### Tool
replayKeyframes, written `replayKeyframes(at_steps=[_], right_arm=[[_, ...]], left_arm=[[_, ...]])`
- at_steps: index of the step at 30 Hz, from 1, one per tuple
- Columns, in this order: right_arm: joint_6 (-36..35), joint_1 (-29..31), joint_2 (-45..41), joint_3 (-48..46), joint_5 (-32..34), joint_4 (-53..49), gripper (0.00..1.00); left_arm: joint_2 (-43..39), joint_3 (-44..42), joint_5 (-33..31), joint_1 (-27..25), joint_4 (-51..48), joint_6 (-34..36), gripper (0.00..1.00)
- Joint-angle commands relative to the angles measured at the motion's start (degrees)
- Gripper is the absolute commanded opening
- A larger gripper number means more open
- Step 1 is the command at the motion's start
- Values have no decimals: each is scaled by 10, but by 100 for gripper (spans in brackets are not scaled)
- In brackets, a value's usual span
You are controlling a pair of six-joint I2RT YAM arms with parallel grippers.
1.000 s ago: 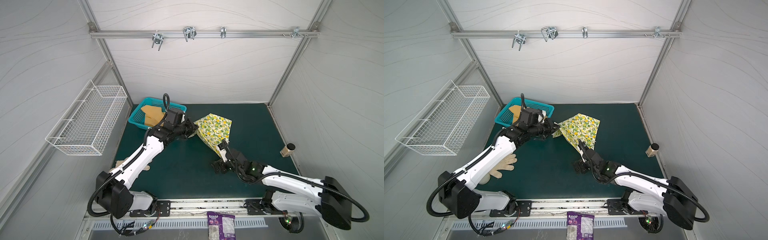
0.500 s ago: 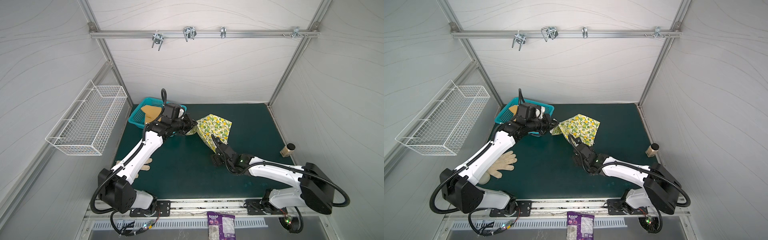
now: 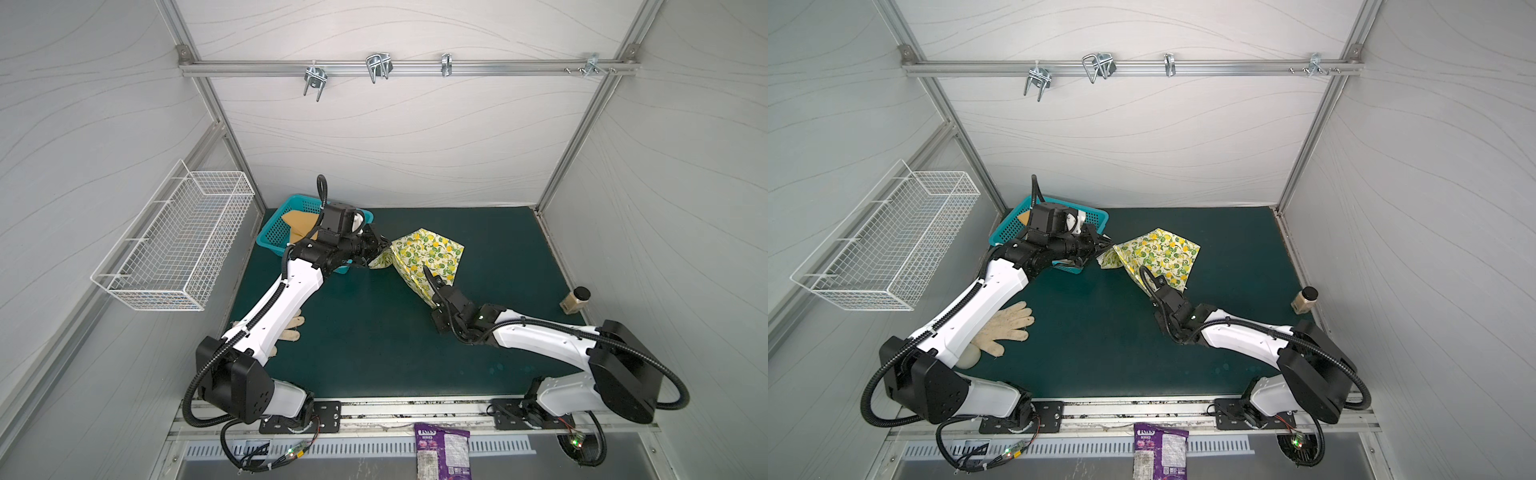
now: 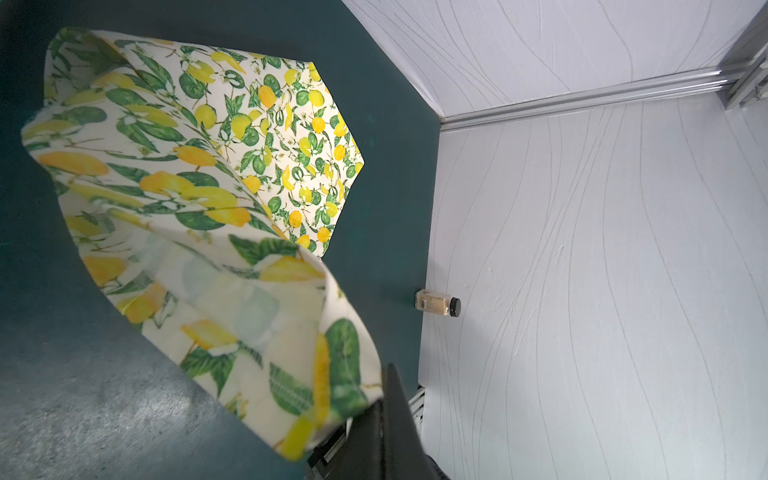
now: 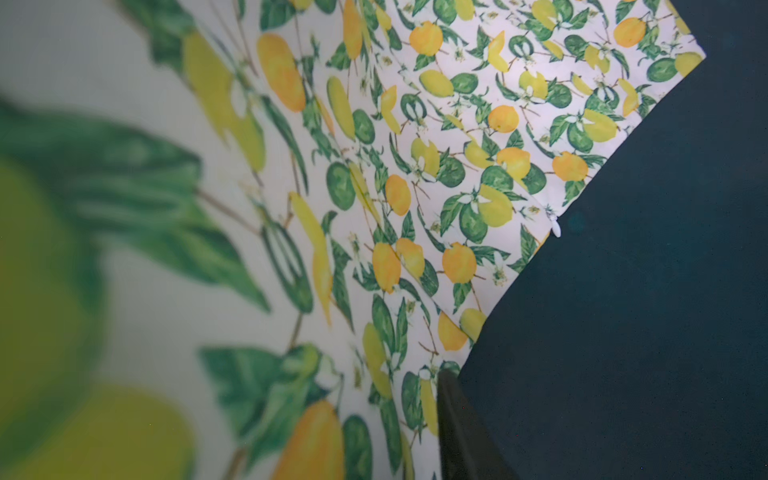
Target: Fold and stack the skirts
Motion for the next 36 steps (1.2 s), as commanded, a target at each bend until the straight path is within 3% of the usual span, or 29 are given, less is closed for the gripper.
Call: replayKeyframes(at_steps=[1, 3, 11, 16, 23, 27, 31, 33, 36], right_arm=[[13, -3, -9, 13, -11, -27, 20], [19, -3, -28, 19, -16, -46, 14], [20, -6, -129, 84, -45, -168, 9], [-4, -58, -149, 187, -72, -261, 8], [-38, -163, -110, 365, -109, -343, 8], [-54, -216, -56, 477, -130, -374, 8], [-66, -241, -10, 583, -128, -405, 8], [-73, -244, -1, 617, -129, -414, 8], [-82, -244, -3, 635, -116, -422, 9]], left_arm=[[6, 35, 14, 15, 17, 6, 0], [9, 43, 15, 22, 9, 11, 0], [44, 92, 34, 41, -11, 25, 0], [102, 177, 63, 40, -26, 42, 0], [217, 409, 84, 30, -82, 56, 0], [301, 584, 93, 28, -134, 52, 0], [360, 711, 99, 28, -146, 28, 0], [360, 713, 101, 28, -136, 19, 0], [318, 650, 85, 26, -130, 49, 0]])
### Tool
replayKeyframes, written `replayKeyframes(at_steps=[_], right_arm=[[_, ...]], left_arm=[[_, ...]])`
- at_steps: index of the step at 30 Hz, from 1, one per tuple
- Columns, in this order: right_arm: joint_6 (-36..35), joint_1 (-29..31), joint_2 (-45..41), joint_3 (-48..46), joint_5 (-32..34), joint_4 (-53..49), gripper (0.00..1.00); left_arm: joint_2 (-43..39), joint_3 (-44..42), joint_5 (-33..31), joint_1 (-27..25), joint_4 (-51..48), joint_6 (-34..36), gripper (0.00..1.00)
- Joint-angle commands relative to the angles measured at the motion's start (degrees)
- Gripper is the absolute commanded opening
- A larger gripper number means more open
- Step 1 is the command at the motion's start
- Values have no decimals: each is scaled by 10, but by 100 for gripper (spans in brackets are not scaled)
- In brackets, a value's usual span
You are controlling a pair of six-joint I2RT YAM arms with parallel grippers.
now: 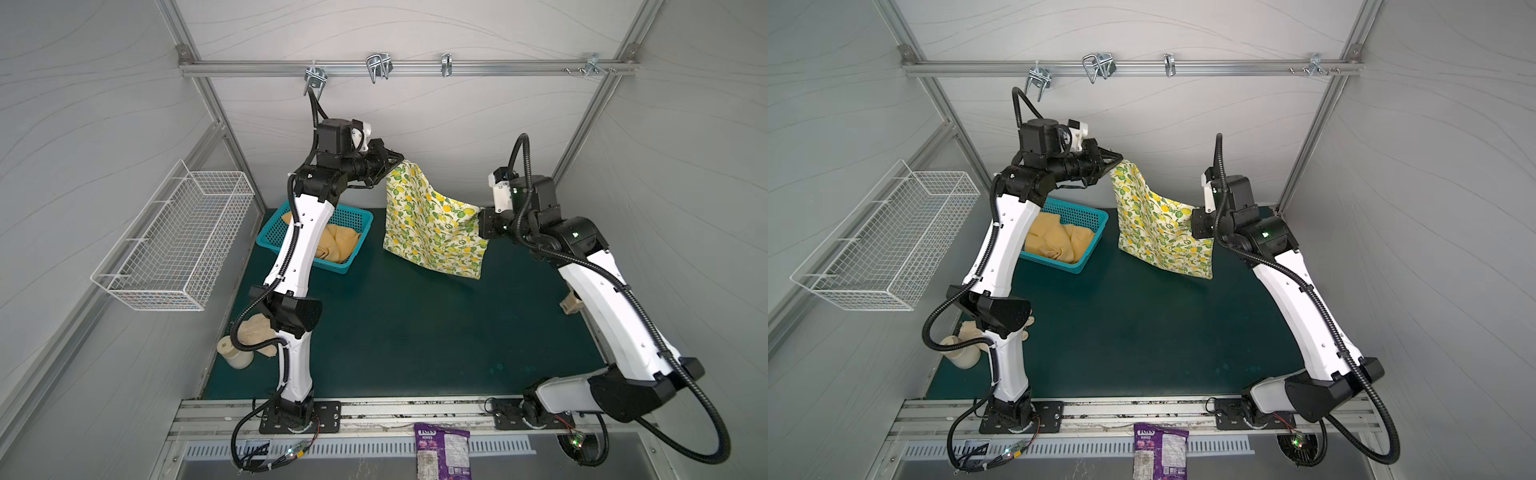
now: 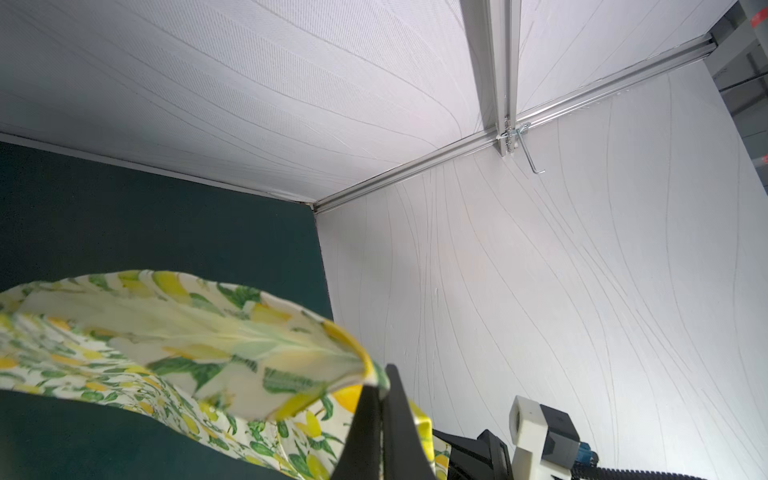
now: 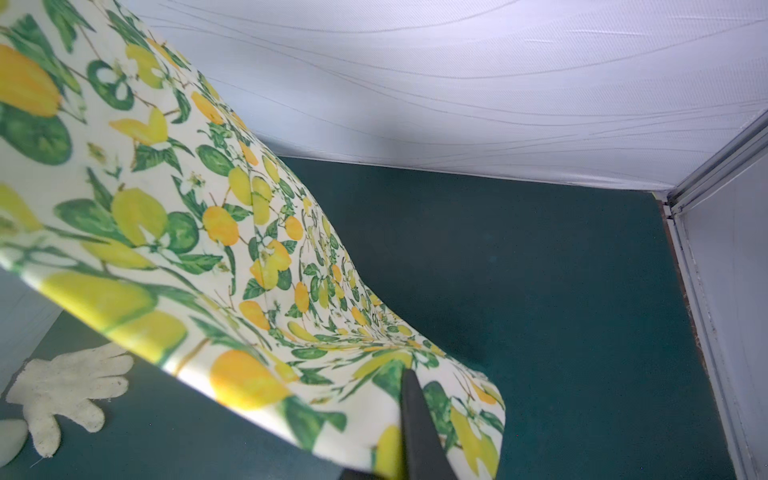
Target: Fold and stack the skirts
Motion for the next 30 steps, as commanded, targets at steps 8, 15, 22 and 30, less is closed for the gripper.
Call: replayKeyframes(at_steps=[8, 15, 22, 30], right_arm=[[18, 18, -103, -153, -38, -16, 9], [122, 106, -203, -412, -80, 39, 10], [225, 245, -228, -519, -60, 76, 10], [314, 364, -194, -581, -38, 146, 10]], left_arm=[[-265, -483, -59, 4, 158, 33, 0], [-432, -812, -115, 10, 238, 35, 0], [-543, -965, -163, 43, 215, 59, 0], [-618, -1027, -221, 73, 146, 97, 0]])
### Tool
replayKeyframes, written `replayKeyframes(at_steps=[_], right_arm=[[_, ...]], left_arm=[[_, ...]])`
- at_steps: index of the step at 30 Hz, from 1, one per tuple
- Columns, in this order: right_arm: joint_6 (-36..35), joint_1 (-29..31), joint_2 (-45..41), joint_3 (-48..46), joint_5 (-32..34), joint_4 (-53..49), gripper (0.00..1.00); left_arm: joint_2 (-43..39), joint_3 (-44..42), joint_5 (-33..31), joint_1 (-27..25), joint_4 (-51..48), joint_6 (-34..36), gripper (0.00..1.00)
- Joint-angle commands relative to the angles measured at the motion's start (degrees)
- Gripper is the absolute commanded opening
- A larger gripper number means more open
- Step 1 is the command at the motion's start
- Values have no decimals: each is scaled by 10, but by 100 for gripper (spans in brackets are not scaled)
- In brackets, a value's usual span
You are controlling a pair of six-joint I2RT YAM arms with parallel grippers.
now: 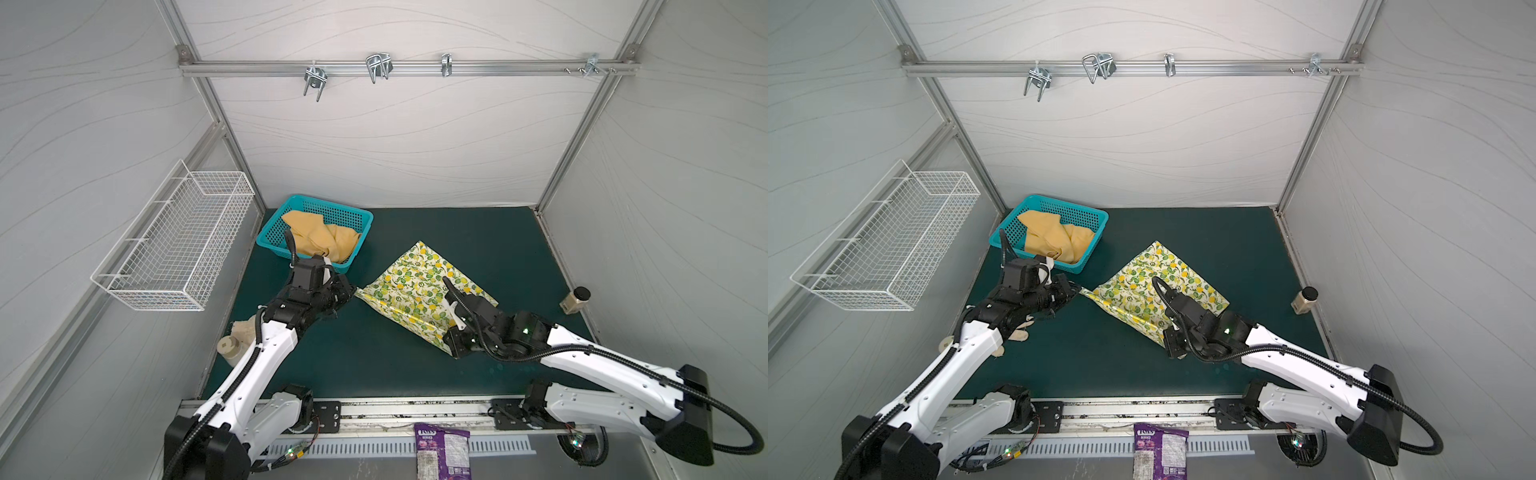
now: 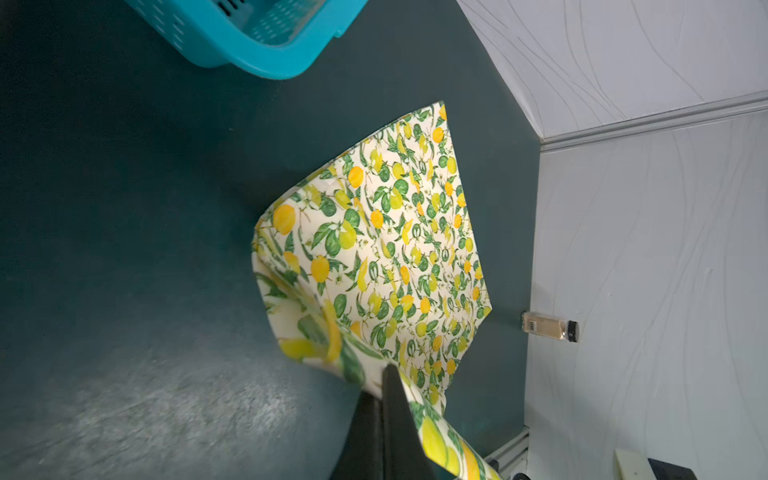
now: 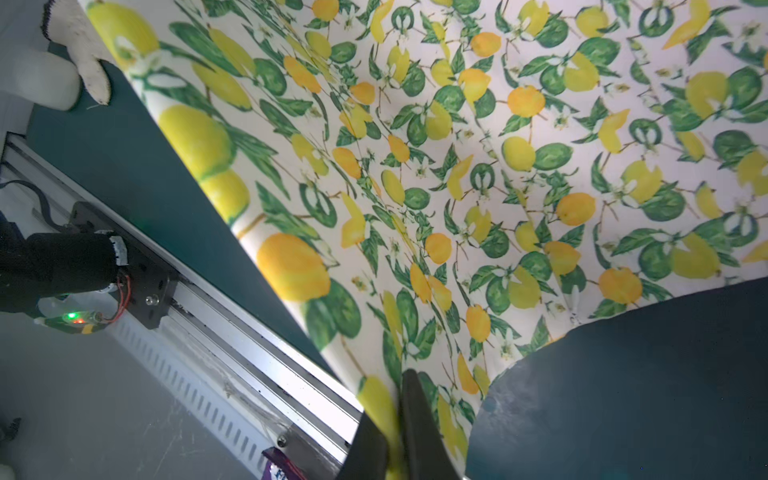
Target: Fold and stack the skirts
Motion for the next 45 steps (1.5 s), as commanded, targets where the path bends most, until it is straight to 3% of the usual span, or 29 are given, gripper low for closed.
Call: replayKeyframes(at_steps=[1, 7, 16, 25, 28, 33, 37, 45], right_arm=[[62, 48, 27, -5, 30, 26, 10], [80, 113, 105, 44, 61, 35, 10], [111, 162, 151, 60, 72, 73, 9], [128, 170, 132, 62, 114, 45, 10], [130, 152, 98, 45, 116, 37, 10], [129, 113, 54, 18, 103, 25, 11], [115, 81, 33, 21, 101, -3, 11], [55, -41, 3, 11, 33, -6, 12]], left_arm=[[-26, -13, -53, 27, -14, 30, 0], [-67, -26, -46, 79, -58, 41, 0], [-120, -14, -54, 133, -112, 64, 0], [-28, 14, 40, 136, -39, 77, 0], [-1, 20, 72, 129, 4, 47, 0], [39, 66, 14, 41, 20, 45, 0], [89, 106, 2, 3, 46, 24, 0], [209, 203, -7, -42, 88, 1, 0]])
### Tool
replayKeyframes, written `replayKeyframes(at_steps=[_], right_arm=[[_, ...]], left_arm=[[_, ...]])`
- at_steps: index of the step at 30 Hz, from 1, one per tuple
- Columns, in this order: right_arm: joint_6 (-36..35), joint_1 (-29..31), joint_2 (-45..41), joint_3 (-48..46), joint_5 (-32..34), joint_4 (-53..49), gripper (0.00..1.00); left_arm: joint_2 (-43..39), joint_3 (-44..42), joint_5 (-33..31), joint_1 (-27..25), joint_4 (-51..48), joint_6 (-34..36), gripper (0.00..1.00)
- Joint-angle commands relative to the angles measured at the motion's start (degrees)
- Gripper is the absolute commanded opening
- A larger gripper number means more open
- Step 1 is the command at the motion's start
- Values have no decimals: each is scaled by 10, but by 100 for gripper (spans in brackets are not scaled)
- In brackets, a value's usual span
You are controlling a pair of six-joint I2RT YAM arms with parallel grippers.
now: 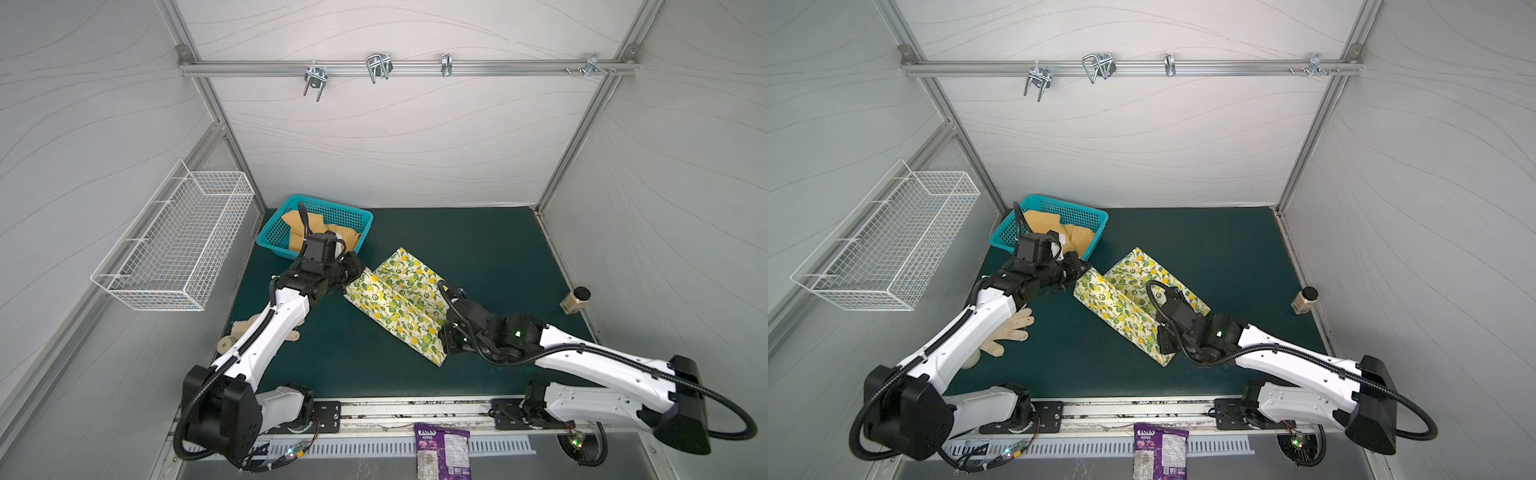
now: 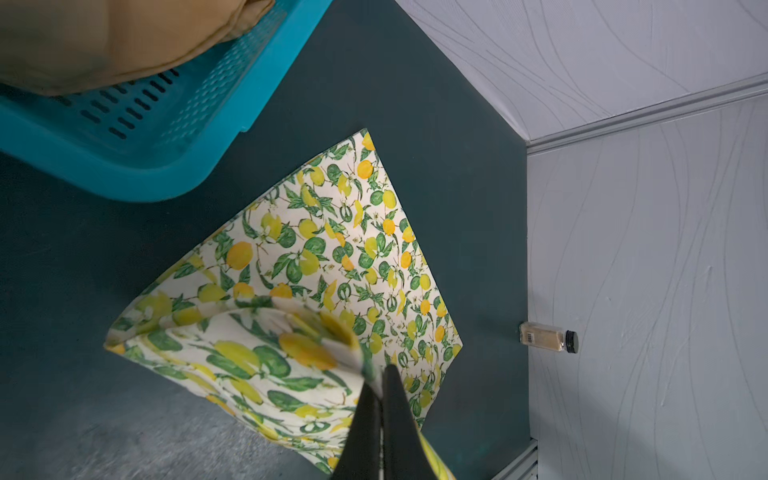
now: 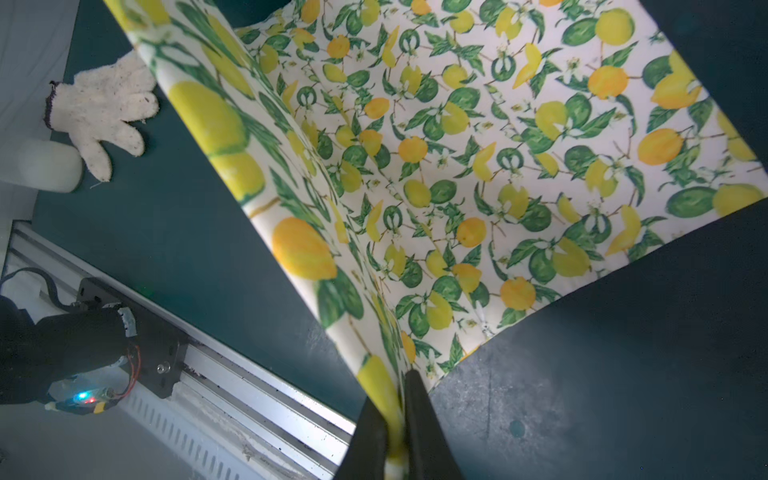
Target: Fold and stack the skirts
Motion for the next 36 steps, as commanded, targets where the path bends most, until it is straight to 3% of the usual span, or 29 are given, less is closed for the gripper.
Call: replayKeyframes(at_steps=[1, 20, 36], right_arm=[[-36, -52, -13, -8, -45, -22, 12], [-134, -304, 87, -30, -216, 54, 12], [-174, -398, 169, -18, -246, 85, 13]], left_arm=[[45, 56, -11, -11, 52, -19, 0], [375, 302, 9, -60, 85, -33, 0], [516, 424, 4, -75, 81, -51, 0]])
